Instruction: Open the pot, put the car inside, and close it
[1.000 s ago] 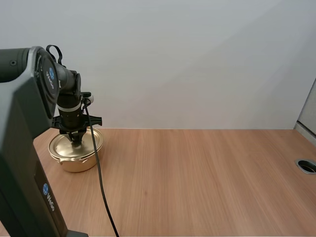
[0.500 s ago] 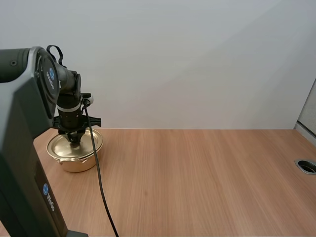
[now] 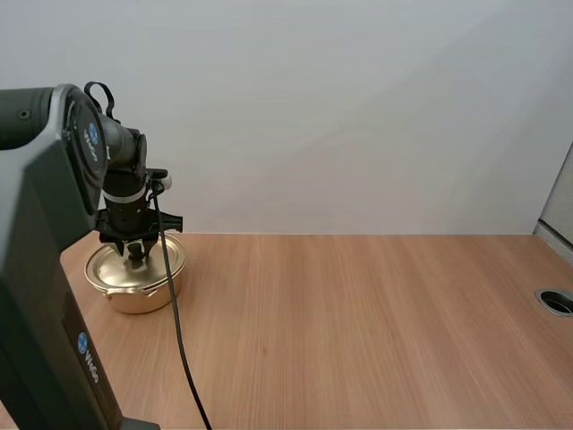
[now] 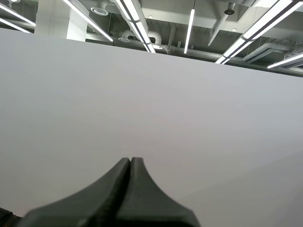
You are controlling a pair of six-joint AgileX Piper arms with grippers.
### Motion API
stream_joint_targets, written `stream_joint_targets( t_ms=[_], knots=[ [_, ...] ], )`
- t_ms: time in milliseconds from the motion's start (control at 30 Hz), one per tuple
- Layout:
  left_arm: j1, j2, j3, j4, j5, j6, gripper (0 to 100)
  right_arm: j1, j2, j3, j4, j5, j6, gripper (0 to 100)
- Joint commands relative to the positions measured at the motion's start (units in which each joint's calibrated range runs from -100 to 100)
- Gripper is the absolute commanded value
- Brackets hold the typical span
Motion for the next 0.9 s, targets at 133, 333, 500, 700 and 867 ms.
stream_joint_targets(
  t_ms=[133,333,500,700,867],
  knots=[
    [0.03,0.06,0.01,0.53,-1.58,2.34,100,-0.02,0.00,0.00,0.03,0.04,0.01,0],
    [0.03,0.06,-3.08,0.91,0.73,2.34,100,-0.02,0.00,0.00,0.03,0.04,0.01,0],
    [0.03,-0.05,-8.91,1.17,3.22,2.69,100,-0.02,0.00,0.00,0.03,0.04,0.01,0],
    [0.03,-0.05,-16.12,2.19,4.46,6.07,31,-0.02,0.00,0.00,-1.24,0.04,0.01,0],
    [0.03,-0.17,-18.59,2.19,4.83,5.96,0,-0.02,0.00,3.42,-4.96,0.04,0.10,0]
  ],
)
